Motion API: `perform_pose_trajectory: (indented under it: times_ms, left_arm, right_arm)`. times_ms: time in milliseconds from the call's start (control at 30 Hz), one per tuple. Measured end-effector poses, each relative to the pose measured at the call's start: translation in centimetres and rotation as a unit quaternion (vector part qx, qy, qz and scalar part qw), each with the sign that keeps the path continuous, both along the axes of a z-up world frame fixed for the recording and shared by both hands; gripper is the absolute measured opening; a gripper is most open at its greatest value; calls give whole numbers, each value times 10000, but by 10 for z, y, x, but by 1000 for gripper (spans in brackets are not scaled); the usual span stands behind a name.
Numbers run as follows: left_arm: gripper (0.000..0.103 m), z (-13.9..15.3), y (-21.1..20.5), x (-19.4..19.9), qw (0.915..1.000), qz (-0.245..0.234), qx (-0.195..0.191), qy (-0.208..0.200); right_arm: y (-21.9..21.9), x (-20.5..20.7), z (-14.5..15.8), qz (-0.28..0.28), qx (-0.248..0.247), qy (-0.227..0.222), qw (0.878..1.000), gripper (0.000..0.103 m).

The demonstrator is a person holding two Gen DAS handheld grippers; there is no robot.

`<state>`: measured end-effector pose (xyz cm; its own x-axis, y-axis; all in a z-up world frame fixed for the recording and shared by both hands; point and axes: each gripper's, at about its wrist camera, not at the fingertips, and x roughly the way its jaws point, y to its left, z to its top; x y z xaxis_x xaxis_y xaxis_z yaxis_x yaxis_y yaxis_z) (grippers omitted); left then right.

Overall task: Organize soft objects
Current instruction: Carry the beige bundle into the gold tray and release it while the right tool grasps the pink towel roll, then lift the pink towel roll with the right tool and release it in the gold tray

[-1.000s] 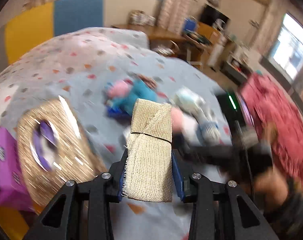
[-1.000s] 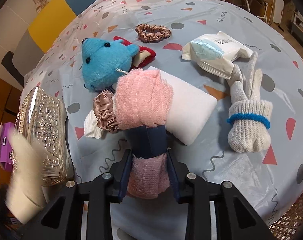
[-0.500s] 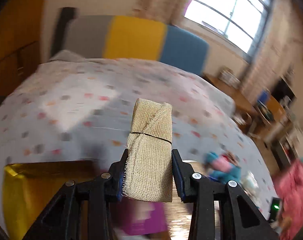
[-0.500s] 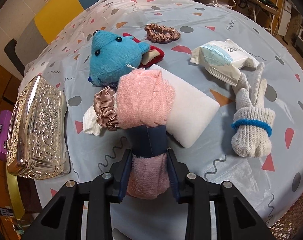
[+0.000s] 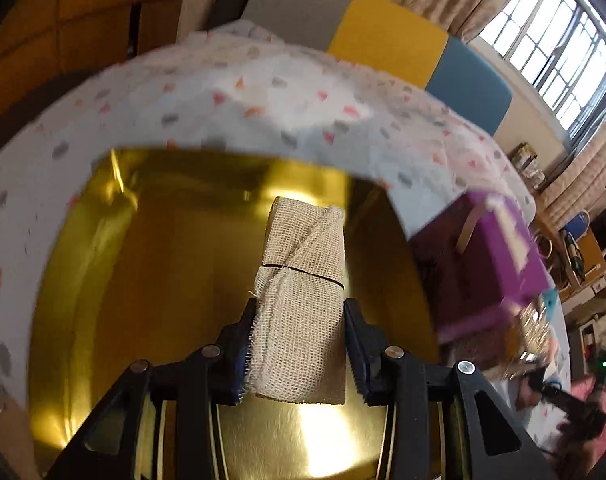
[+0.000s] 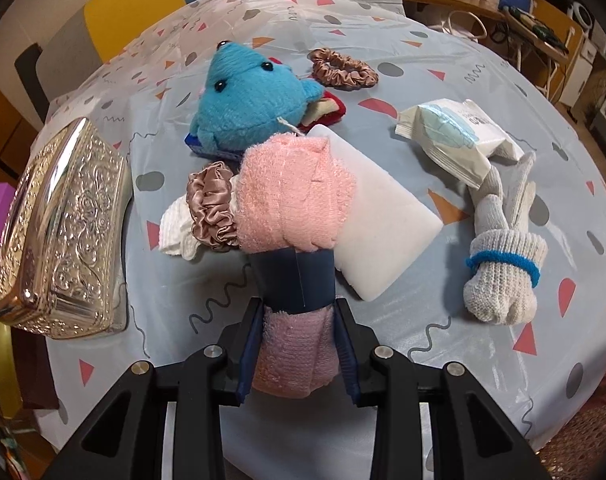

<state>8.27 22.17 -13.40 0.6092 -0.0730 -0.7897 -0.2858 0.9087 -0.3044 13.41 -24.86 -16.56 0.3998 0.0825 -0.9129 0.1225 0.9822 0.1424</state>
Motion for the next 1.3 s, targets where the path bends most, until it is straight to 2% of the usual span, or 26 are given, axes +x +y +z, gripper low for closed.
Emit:
perform_pose_trajectory:
  times_ms: [100, 233, 267, 333, 567, 667, 900, 1000, 1133, 1300]
  left_arm:
    - [42, -10, -6, 4, 9996, 2, -263, 94]
    - [50, 0, -14, 28, 9989, 22, -458, 35]
    - [53, 3, -18, 34, 9991, -34, -432, -13]
    - [71, 9, -22, 38, 9997, 10, -235, -44]
    - [79, 24, -42, 11, 9987, -346, 172, -323]
    - [79, 25, -48, -2, 9976, -508, 296, -353]
    - [79, 25, -56, -30, 9966, -710, 227, -352]
    - [79, 29, -60, -37, 9954, -777, 383, -408]
    - [79, 34, -64, -44, 9945, -850, 371, -483]
    - [81, 40, -72, -51, 9925, -956, 502, -579]
  right_arm:
    - [5, 0, 0, 76, -120, -23, 9999, 34]
    - [9, -2, 1, 146, -254, -58, 9996, 34]
    - [9, -3, 1, 136, -252, -58, 9996, 34]
    - [8, -6, 1, 116, -232, -48, 9997, 34]
    - [11, -15, 4, 37, -194, -18, 9998, 33]
    - [9, -26, 11, -48, -29, -150, 9999, 30]
    - [15, -46, 26, -32, 167, -358, 9992, 26]
    - [12, -54, 32, -145, 292, -428, 9986, 25]
    - [1, -56, 42, -342, 652, -561, 9957, 24]
    - [-1, -54, 62, -367, 695, -855, 9932, 24]
